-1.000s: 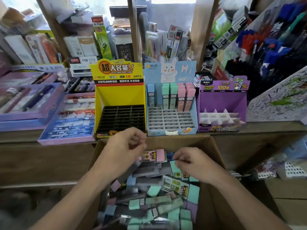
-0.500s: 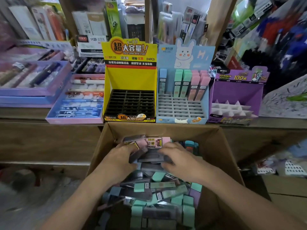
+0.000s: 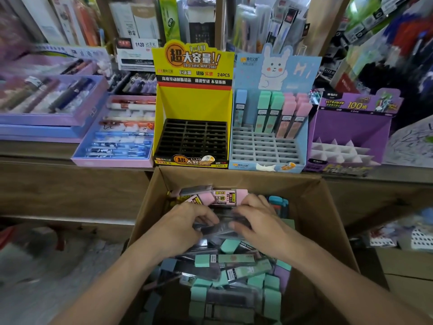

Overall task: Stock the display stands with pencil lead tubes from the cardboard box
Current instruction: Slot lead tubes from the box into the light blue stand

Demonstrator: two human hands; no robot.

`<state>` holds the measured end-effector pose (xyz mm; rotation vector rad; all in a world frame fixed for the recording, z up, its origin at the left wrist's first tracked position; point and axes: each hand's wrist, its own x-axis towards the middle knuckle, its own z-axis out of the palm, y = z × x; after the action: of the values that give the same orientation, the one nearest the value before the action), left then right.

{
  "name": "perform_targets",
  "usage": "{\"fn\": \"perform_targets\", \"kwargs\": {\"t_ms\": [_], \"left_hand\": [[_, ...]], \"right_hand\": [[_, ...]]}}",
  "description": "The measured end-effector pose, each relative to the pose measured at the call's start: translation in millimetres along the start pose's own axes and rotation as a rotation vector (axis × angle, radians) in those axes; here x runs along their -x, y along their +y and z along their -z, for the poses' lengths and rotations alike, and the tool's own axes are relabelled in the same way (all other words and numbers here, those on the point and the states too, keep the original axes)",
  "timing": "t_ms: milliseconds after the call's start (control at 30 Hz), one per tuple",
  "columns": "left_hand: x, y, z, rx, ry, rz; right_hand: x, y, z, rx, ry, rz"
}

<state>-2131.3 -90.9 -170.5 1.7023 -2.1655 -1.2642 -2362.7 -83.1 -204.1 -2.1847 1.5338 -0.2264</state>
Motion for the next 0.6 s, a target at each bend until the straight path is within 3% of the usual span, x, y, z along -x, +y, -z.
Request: {"fn": "perform_targets", "kwargs": {"t_ms": [167, 400, 600], "left_hand": [[-0.6, -0.8, -1.0, -0.050, 0.077, 0.060], [6.2, 0.0, -4.2, -0.322, 0.161, 0.263], [2.2, -5.2, -0.5, -0.021, 0.020, 0.283]], "right_hand": [[-0.6, -5.5, 0.5, -0.002, 0.020, 0.041], [6.0, -7.9, 8.7, -0.075, 0.034, 0.026], [12.7, -8.7, 9.6, -0.092, -0.072, 0.045]]}}
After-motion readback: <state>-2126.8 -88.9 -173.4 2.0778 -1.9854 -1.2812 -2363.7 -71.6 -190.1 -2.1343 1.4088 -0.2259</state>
